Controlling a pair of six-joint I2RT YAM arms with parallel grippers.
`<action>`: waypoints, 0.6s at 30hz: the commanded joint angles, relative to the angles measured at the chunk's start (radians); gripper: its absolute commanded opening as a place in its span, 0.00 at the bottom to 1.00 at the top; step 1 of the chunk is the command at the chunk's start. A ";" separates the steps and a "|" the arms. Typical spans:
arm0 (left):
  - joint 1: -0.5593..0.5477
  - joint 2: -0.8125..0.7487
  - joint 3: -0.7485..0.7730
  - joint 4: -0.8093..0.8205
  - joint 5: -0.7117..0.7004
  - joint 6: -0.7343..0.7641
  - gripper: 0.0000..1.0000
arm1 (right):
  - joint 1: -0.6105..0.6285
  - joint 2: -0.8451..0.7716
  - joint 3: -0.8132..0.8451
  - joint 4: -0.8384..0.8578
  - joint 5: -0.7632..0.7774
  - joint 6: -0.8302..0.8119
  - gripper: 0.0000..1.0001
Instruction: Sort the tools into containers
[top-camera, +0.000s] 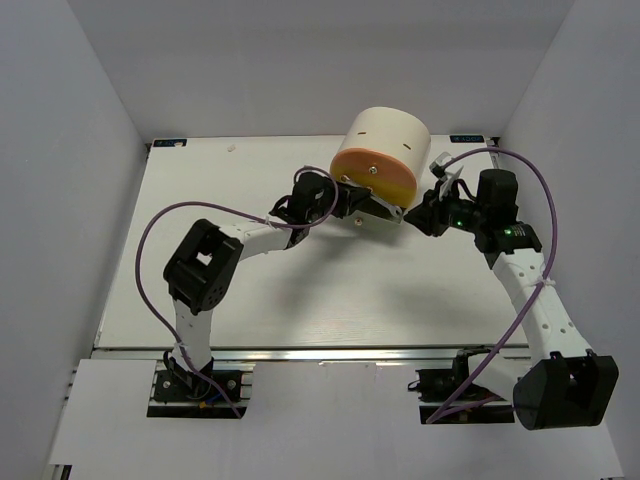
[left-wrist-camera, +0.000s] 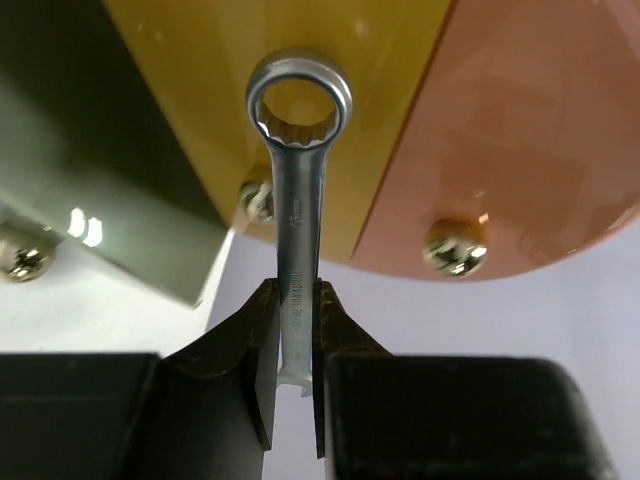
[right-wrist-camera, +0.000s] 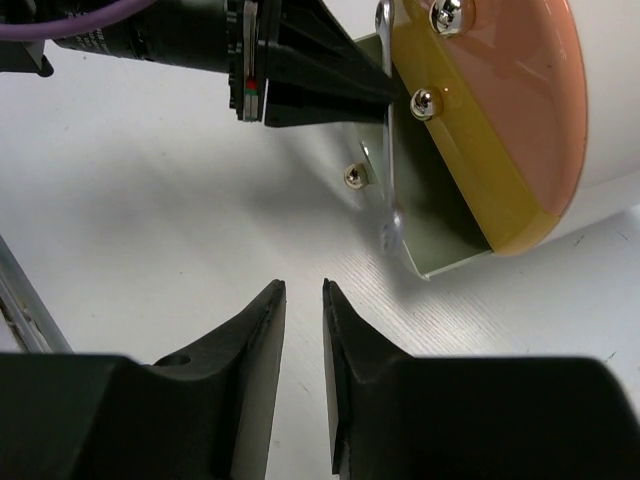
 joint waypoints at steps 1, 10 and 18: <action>-0.006 -0.027 0.042 0.028 -0.129 -0.061 0.00 | -0.007 -0.026 -0.010 0.035 -0.018 0.017 0.28; -0.015 0.001 0.067 -0.039 -0.206 -0.104 0.00 | -0.018 -0.043 -0.021 0.036 -0.018 0.023 0.29; -0.029 0.050 0.134 -0.087 -0.205 -0.116 0.00 | -0.023 -0.046 -0.023 0.039 -0.018 0.023 0.32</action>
